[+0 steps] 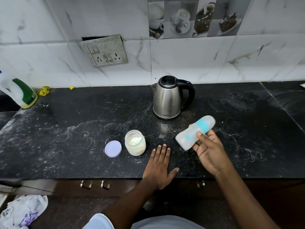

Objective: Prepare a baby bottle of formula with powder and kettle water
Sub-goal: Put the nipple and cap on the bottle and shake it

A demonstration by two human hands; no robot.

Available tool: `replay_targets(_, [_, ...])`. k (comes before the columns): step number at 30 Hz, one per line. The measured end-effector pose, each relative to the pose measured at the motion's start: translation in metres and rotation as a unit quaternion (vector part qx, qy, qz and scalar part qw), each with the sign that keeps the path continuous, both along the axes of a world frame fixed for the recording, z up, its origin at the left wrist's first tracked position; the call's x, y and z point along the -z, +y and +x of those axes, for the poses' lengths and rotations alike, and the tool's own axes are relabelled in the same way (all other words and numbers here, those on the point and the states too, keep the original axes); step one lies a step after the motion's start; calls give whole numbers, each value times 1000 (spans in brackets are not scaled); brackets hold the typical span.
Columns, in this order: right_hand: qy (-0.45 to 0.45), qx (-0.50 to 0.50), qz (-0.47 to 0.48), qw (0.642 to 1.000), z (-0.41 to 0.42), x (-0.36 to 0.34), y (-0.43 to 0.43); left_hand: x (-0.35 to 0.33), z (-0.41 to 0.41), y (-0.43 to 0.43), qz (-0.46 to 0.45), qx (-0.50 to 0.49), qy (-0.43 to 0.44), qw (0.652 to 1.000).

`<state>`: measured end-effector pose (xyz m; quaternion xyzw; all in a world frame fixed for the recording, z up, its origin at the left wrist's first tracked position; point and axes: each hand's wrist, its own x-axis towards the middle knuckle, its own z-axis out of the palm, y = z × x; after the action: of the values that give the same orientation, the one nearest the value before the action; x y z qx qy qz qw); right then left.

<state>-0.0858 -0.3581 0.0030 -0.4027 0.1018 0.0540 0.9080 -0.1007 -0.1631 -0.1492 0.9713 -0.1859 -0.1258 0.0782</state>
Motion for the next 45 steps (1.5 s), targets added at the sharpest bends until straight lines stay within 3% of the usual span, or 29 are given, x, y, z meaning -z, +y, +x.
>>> replay_targets(3, [19,-26,-2,999,-4,2,4,0,0,1,1,1,-1,1000])
replay_targets(6, [51,10,73,996,-3,3,5,2,1,0,6,3,0,1000])
replay_targets(9, [80,-42,75,993,-6,2,13,5,1,3,2,4,-4,1000])
replay_targets(13, [58,8,110,992,0,-3,14,3,1,1,-10,3,-1,1000])
replay_targets(17, [43,-40,60,996,-3,-5,16,2,1,2,4,5,-5,1000])
replay_targets(20, [38,15,91,995,2,-5,13,2,1,1,7,3,2,1000])
replay_targets(23, [51,-24,62,996,-2,-6,15,3,1,1,5,4,-4,1000])
replay_targets(27, [37,20,48,998,-1,-6,13,3,1,0,5,3,0,1000])
replay_targets(31, [27,-14,-29,999,-4,-6,17,4,1,1,8,4,-8,1000])
replay_targets(34, [33,38,-16,999,-1,-4,17,5,1,0,5,0,-8,1000])
replay_targets(41, [30,66,-91,993,4,-1,22,5,0,1,-3,-2,-10,1000])
replay_targets(45, [0,-7,-136,991,4,4,21,5,0,2,-6,-2,-7,1000])
